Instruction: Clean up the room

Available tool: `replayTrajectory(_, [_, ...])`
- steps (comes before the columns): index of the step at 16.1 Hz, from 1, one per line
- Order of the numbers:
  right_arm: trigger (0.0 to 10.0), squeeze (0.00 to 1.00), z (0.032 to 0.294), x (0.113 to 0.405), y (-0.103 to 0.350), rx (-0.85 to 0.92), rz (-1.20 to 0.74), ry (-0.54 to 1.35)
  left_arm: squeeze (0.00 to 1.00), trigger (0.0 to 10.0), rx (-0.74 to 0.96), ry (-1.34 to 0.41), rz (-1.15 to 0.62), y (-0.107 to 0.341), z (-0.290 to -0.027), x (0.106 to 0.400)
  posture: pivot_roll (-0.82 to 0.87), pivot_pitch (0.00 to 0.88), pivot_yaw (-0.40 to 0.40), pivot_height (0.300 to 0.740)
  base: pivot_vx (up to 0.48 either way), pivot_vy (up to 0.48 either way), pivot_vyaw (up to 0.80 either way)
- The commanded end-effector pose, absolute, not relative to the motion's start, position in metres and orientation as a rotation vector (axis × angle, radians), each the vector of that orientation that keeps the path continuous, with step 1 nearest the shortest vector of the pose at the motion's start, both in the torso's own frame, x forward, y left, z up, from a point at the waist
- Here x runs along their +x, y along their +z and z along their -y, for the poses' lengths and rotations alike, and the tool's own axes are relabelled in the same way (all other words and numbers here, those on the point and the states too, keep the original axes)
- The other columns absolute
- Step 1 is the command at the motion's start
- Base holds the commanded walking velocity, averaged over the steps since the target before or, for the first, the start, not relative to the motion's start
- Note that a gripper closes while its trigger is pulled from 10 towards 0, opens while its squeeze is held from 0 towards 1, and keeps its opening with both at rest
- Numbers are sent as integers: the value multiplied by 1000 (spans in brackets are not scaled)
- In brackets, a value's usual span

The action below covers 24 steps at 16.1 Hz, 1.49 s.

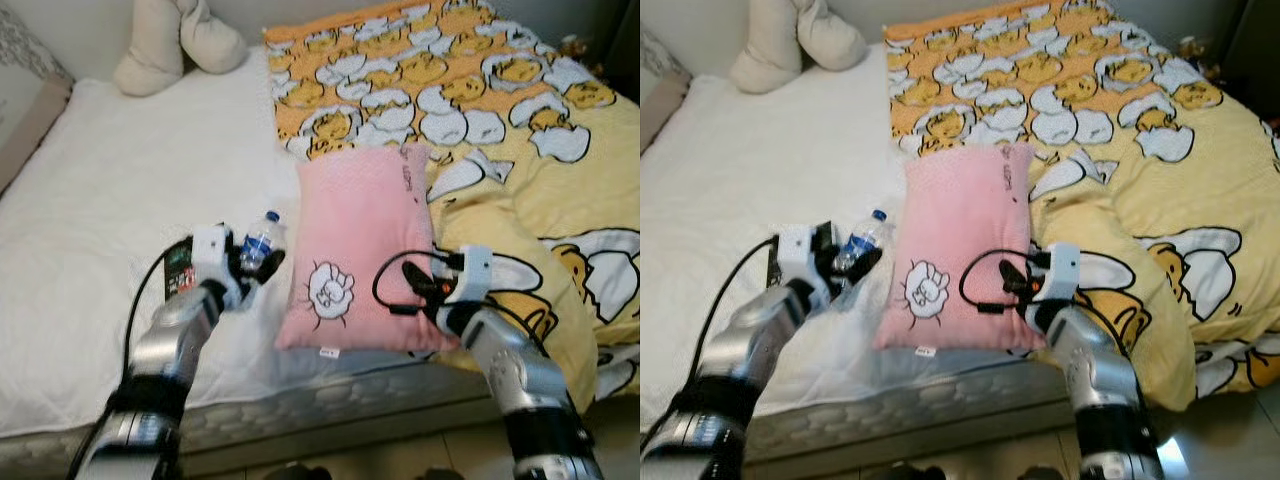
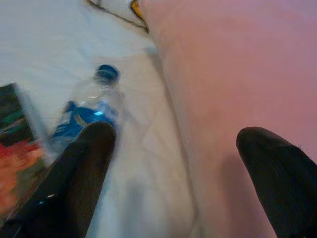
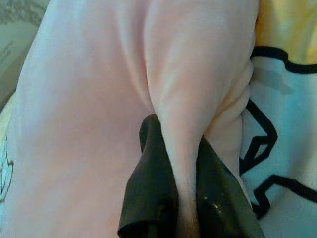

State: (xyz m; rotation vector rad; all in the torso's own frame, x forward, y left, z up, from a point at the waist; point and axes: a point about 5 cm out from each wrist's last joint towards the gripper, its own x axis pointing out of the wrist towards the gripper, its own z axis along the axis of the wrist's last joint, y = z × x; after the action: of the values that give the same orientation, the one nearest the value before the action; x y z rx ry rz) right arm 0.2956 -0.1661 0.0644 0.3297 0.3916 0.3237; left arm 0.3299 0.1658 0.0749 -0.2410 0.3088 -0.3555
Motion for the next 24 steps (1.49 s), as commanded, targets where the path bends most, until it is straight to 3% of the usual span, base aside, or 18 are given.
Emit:
replayTrajectory(1, [0,0,161,291,62,319,-429,352,0,10000,-281,-365,-314,72,-168,331,-222,103,199,740,0,0,0])
replayTrajectory(3, [0,0,166,288,66,305,-432,351,0,10000,-367,-396,-323,70,-162,334,-239,125,198,740,0,0,0])
replayTrajectory(6, [0,0,172,286,71,296,-435,349,0,10000,-348,-444,-363,58,-154,331,-237,155,198,740,0,0,0])
replayTrajectory(12, [0,0,169,280,75,314,-442,361,0,10000,-503,-579,-419,45,-115,322,-231,175,211,740,0,0,0])
replayTrajectory(13, [0,0,167,280,74,326,-447,364,0,3882,-524,-589,-430,40,-103,319,-231,173,211,740,0,0,0])
replayTrajectory(14, [0,0,166,280,74,331,-448,366,0,3882,-542,-590,-430,39,-99,318,-231,173,211,740,0,0,0])
replayTrajectory(15, [0,0,164,280,75,345,-449,368,0,0,-590,-570,-439,36,-94,317,-231,174,211,740,0,0,0])
replayTrajectory(19, [0,0,164,280,76,351,-448,367,0,0,-645,-597,-438,38,-82,316,-235,174,214,740,0,0,0])
replayTrajectory(24, [0,0,162,277,72,370,-454,353,0,0,-712,-578,-420,35,-95,315,-217,171,218,740,0,0,0])
